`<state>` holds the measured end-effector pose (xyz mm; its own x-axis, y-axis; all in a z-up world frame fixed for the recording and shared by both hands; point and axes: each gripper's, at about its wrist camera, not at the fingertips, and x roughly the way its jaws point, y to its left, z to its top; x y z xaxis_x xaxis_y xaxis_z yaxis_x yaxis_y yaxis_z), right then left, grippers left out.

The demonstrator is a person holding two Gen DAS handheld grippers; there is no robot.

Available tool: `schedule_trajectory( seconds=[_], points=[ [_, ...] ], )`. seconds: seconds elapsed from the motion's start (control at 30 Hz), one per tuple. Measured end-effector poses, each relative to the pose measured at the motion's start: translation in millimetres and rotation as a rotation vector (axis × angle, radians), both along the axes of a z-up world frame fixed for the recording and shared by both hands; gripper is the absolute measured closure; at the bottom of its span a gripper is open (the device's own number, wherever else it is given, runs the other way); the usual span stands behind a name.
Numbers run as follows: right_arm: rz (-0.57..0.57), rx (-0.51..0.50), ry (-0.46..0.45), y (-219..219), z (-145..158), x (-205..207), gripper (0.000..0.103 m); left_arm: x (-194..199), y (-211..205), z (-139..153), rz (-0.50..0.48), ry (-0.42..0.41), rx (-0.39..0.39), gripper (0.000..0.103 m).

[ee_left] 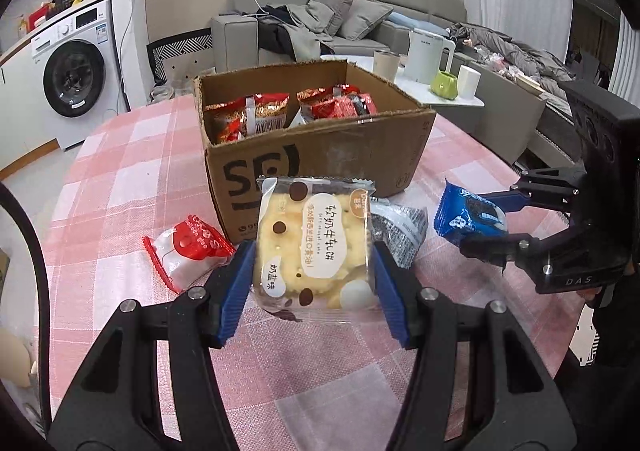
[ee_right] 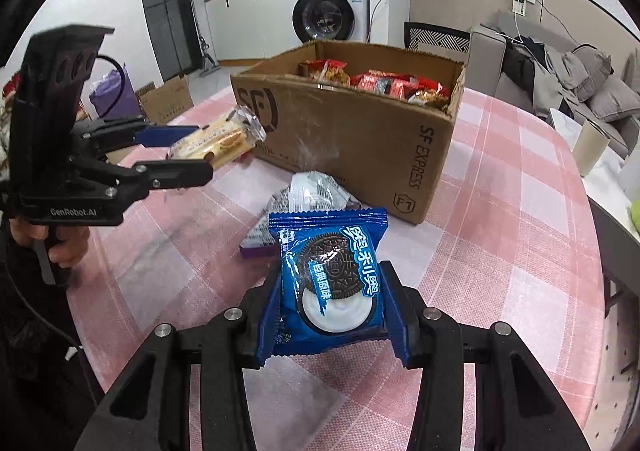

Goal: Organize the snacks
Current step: 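Lift the cream bun and blue cookie pack and carry them over the box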

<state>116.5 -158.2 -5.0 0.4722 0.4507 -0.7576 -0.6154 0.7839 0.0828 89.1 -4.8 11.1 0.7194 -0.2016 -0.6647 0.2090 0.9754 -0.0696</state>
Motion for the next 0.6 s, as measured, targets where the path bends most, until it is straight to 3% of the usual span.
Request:
schedule_trajectory(
  seconds=[0.6],
  points=[
    [-0.164, 0.182, -0.113, -25.8, 43.4, 6.6, 0.057, -12.0, 16.1, 35.4, 0.072, -0.1, -0.037, 0.048]
  ],
)
